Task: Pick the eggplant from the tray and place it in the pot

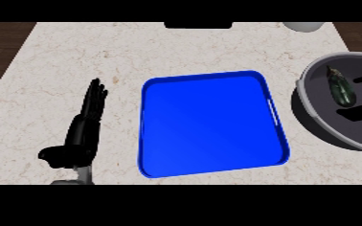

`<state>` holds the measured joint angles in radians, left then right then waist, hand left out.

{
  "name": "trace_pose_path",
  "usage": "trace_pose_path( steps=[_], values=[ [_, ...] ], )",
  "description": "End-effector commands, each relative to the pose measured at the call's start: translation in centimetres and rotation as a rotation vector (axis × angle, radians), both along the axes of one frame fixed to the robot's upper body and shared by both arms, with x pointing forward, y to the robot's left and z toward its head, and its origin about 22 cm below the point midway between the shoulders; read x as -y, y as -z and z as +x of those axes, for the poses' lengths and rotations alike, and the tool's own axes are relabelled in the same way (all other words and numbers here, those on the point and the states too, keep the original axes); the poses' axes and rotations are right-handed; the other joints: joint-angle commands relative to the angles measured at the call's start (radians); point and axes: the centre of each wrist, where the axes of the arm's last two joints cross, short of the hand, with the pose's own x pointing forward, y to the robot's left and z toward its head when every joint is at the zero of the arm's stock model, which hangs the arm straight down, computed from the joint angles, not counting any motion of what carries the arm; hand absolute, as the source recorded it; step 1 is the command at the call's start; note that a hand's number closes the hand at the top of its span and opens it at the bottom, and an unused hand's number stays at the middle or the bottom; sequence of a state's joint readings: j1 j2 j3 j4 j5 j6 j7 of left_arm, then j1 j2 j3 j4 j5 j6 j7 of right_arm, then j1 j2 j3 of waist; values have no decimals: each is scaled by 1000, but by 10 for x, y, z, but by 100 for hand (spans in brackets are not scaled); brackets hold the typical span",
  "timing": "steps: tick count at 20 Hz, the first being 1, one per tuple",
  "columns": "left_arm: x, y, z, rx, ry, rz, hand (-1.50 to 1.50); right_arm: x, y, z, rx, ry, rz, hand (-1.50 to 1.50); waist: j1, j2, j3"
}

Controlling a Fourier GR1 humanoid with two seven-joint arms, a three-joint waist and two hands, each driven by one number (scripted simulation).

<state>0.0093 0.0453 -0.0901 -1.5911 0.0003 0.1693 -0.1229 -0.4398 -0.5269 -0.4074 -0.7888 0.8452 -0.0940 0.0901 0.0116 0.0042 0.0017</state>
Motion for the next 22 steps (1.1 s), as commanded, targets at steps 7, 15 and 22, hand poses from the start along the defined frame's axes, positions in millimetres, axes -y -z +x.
trace_pose_path(
  steps=[7,15,22],
  values=[
    [-5,-5,3,-6,-14,-8,0,17,-20,-2,628,43,345,-150,-19,-4,1],
    [-13,-3,-4,-12,-21,-6,0,78,-19,-45,727,145,463,-150,-6,-3,-1],
    [-4,-4,13,-5,-6,-10,0,114,-2,-90,843,133,454,-150,-8,-1,0]
  ],
)
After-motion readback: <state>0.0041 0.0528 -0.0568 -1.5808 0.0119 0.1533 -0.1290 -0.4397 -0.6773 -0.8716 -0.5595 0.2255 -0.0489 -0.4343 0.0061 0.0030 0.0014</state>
